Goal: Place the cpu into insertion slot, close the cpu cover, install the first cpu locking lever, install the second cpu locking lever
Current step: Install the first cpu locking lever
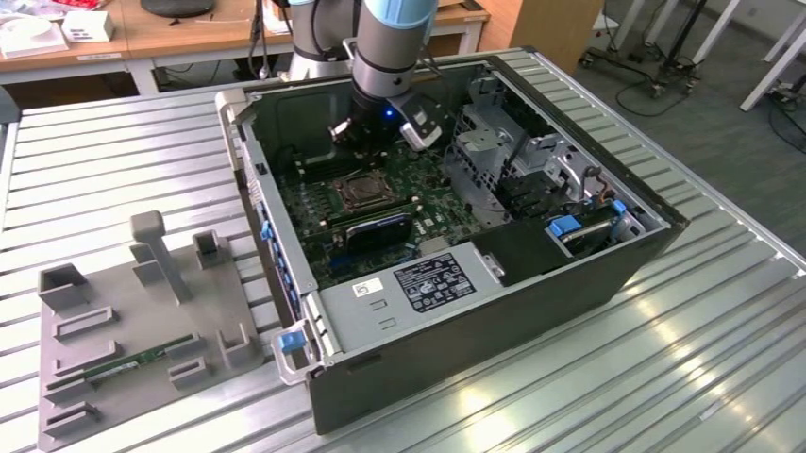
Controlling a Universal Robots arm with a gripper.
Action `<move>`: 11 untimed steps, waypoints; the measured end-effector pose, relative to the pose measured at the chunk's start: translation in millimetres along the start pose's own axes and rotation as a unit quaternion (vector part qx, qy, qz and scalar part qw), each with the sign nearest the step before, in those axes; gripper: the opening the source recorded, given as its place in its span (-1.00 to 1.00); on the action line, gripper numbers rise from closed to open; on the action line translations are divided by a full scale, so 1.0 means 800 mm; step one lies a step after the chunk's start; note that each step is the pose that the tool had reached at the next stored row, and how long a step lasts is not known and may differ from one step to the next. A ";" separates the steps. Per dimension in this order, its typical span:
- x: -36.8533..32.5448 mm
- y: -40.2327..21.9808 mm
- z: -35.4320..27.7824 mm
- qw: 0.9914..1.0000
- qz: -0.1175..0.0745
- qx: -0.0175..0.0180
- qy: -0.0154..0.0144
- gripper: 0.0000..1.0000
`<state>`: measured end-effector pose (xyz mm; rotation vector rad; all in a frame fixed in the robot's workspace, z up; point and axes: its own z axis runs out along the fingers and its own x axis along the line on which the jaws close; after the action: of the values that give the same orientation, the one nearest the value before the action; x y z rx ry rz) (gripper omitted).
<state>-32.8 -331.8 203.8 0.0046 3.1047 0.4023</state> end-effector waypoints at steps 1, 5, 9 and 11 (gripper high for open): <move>0.0001 0.0001 0.0000 1.000 0.000 -0.001 0.000 -0.79; 0.0002 0.0002 0.0000 1.000 0.000 -0.002 0.000 -0.79; 0.0002 -0.0001 0.0011 1.000 0.000 -0.002 0.000 -0.79; 0.0003 -0.0004 0.0024 1.000 0.000 0.000 0.000 -0.79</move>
<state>-33.0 -331.7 201.8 0.0046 3.1050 0.4010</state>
